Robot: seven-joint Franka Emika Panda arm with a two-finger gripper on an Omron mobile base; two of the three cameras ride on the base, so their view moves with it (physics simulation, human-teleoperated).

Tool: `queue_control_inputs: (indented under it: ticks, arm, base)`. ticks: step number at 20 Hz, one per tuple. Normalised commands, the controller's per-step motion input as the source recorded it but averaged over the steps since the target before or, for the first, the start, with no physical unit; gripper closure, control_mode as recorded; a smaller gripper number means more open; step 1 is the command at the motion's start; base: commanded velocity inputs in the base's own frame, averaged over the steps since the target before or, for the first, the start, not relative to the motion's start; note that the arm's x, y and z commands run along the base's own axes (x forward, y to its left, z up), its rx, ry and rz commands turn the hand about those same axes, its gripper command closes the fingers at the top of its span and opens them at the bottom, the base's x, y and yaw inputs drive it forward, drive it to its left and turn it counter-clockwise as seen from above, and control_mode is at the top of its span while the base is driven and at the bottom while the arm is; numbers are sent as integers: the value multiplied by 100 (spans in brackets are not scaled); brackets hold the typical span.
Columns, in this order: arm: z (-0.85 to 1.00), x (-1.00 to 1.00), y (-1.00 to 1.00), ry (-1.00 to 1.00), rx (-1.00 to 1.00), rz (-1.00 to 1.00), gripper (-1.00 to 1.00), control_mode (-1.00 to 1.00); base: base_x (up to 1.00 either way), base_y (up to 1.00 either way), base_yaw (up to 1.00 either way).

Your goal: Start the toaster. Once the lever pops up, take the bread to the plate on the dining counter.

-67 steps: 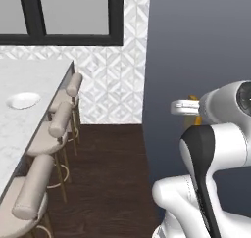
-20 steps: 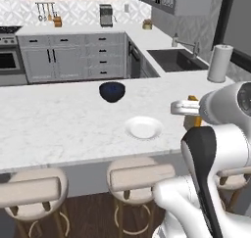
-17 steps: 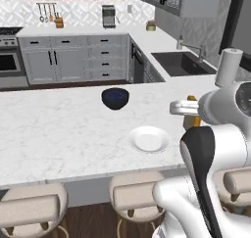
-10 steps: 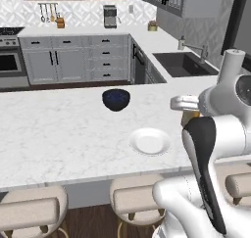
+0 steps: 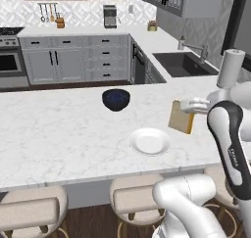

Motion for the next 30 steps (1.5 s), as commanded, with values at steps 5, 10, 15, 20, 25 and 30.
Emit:
queue_control_inputs:
  ticks: [5,10,15,20,25,30]
  arm:
    - [-87,64,0,3,15,42,100,-100]
    - [-73,86,0,10,12,28,100,-100]
    - [-59,52,10,1,3,11,100,-100]
    - [-48,38,12,0,0,0,100,-100]
    - [-36,21,26,2,0,0,100,-100]
    - [-42,35,1,9,0,-2,100,-100]
  base:
    - [0,0,0]
    - [0,0,0]
    - [0,0,0]
    - [0,0,0]
    - [0,0,0]
    - [0,0,0]
